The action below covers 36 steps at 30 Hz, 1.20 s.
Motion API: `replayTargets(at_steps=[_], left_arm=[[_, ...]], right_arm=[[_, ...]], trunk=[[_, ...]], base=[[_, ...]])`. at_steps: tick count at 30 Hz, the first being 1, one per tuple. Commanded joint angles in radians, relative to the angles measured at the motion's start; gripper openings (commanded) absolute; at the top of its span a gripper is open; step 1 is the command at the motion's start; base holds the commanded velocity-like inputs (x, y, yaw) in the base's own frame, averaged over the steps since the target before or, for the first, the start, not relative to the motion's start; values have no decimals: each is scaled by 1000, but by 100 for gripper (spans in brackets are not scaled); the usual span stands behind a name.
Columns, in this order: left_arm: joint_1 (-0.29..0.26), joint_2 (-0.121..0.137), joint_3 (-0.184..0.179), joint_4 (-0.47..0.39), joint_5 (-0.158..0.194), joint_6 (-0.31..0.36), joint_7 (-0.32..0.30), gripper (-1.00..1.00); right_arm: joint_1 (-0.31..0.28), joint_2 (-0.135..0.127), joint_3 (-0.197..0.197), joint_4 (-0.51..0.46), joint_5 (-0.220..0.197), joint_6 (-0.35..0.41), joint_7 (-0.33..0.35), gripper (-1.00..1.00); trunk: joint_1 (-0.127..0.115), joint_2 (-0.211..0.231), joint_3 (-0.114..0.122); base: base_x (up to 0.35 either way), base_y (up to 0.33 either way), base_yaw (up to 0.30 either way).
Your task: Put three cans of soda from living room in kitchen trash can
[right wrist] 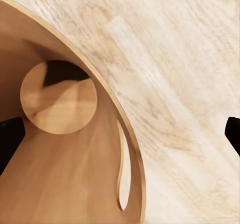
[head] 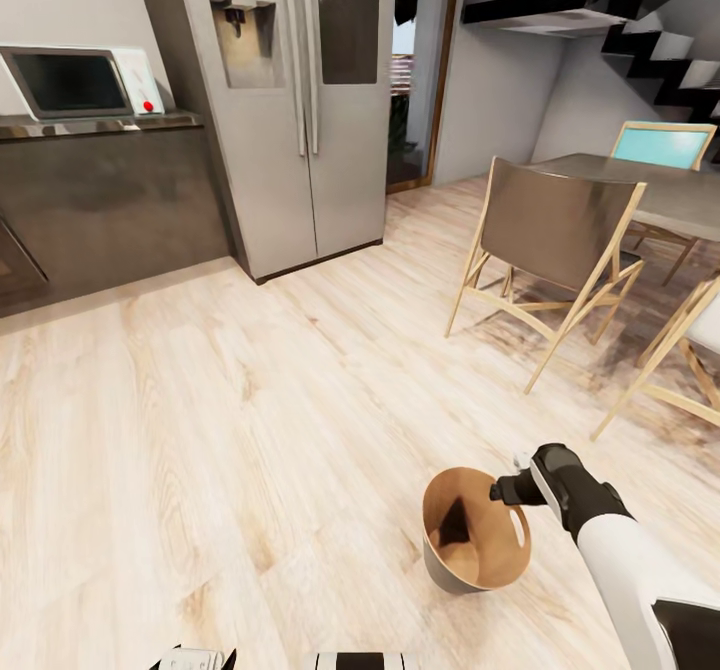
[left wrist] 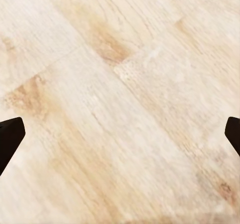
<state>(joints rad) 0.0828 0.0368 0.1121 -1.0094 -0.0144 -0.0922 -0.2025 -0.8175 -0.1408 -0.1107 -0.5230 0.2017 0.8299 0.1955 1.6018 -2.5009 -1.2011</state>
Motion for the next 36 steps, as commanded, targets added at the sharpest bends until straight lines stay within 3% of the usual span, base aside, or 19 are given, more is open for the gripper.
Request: replayTargets(at_steps=[1,13,36], left_arm=[[0,0,0,0,0,0,0,100],[-1,0,1,1,-2,3,0,100],[-1,0,2,2,-5,0,0,100]], right_arm=[[0,0,0,0,0,0,0,100],[1,-2,-1,0,1,0,-1,100],[7,-6,-3,0,1,0,-1,100]], trunk=[[0,0,-1],[1,-1,-30],[1,-1,-48]], base=[[0,0,0],[0,0,0],[0,0,0]])
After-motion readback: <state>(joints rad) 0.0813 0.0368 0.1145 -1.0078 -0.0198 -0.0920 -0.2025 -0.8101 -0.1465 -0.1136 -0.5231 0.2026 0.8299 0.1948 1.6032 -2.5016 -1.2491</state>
